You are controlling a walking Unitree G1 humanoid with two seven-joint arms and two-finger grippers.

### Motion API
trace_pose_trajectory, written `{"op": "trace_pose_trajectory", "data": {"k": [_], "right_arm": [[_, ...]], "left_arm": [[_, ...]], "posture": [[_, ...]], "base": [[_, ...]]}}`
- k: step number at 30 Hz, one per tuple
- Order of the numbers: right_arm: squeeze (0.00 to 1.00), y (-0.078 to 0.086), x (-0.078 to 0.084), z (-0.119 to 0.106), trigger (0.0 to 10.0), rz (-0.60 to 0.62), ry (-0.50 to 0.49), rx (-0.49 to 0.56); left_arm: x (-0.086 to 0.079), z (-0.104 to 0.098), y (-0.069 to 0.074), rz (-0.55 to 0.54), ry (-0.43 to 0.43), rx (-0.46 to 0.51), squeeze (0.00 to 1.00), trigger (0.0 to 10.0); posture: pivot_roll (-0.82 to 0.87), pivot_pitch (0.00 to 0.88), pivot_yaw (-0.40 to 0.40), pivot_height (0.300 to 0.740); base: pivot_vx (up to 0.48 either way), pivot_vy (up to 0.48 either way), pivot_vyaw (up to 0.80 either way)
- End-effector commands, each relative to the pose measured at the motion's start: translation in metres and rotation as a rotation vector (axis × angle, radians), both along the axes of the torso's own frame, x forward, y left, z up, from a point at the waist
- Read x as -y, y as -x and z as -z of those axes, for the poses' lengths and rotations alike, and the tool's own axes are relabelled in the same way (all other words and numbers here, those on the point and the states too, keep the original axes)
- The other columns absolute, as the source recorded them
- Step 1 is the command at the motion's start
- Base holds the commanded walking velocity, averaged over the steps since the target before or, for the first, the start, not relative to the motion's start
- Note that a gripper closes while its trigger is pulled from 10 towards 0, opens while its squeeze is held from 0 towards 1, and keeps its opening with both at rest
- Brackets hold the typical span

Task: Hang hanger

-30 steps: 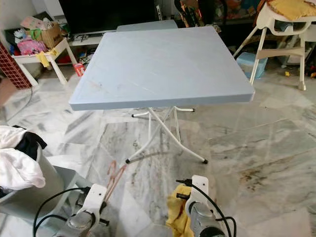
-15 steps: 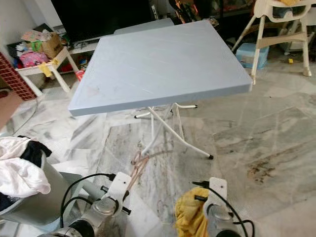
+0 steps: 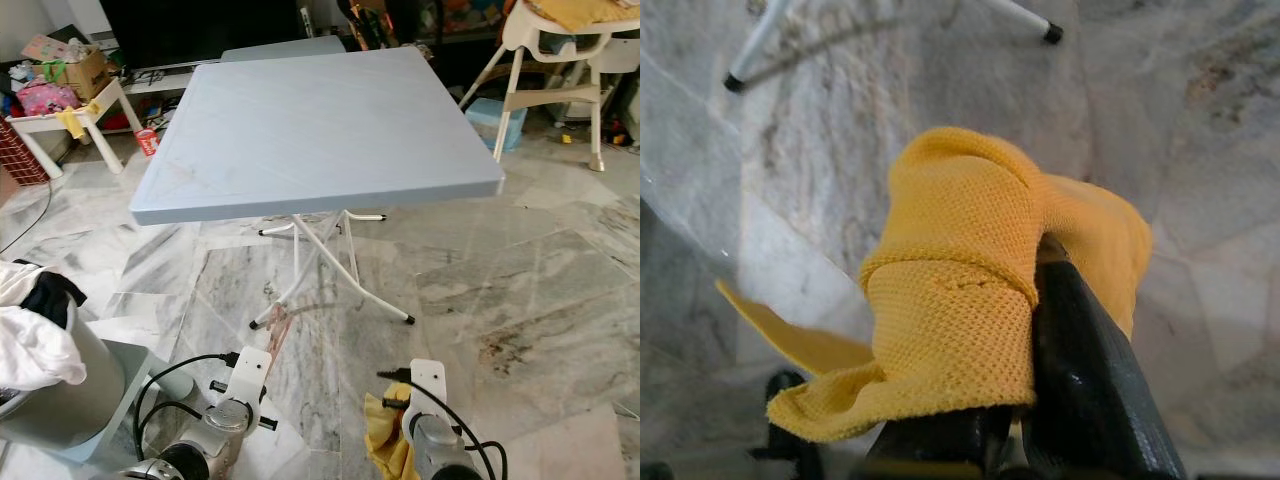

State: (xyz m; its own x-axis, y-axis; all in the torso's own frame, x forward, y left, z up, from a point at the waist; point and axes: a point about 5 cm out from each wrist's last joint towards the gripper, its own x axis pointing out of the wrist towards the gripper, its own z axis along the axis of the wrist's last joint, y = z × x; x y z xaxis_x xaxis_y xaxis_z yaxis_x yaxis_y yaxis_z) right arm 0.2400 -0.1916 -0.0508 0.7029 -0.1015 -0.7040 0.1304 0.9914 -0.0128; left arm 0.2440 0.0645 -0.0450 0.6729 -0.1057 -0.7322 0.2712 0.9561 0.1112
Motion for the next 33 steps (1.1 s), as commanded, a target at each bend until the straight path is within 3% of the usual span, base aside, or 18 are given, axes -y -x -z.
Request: {"op": "trace_pose_trajectory", "data": {"k": [1,5,8,14,21,33], "right_arm": [[0.00,-0.004,-0.008,-0.002,10.0,-0.009,-0.023,0.007],[0.00,0.000,-0.023,0.002,10.0,-0.100,-0.010,-0.020],[0.00,-0.001,-0.030,0.003,10.0,-0.115,-0.026,-0.019],[0.00,0.001,-0.035,0.004,10.0,-0.135,-0.028,-0.024],[0.00,0.004,-0.033,0.006,10.0,-0.133,-0.026,-0.031],[0.00,0.005,-0.035,0.007,10.0,-0.177,-0.004,-0.038]], "left_arm": [[0.000,0.004,0.005,0.007,-0.018,-0.024,0.00,10.0],[0.008,0.002,0.005,0.010,-0.011,-0.029,0.00,10.0],[-0.024,0.011,0.009,-0.019,-0.036,-0.041,0.00,10.0],[-0.031,0.014,0.013,0.005,-0.067,-0.046,0.00,10.0],[-0.030,0.015,0.014,0.008,-0.078,-0.048,0.00,10.0],[-0.032,0.015,0.014,-0.010,-0.084,-0.047,0.00,10.0]], "posture": [[-0.08,0.000,0.061,0.740],[-0.07,0.000,0.057,0.740],[-0.07,0.000,0.061,0.740],[-0.07,0.000,0.067,0.740],[-0.06,0.000,0.067,0.740],[-0.03,0.000,0.044,0.740]], "base": [[0.000,0.000,0.00],[0.000,0.000,-0.35],[0.000,0.000,-0.80],[0.000,0.000,-0.80],[0.000,0.000,-0.79],[0.000,0.000,0.00]]}}
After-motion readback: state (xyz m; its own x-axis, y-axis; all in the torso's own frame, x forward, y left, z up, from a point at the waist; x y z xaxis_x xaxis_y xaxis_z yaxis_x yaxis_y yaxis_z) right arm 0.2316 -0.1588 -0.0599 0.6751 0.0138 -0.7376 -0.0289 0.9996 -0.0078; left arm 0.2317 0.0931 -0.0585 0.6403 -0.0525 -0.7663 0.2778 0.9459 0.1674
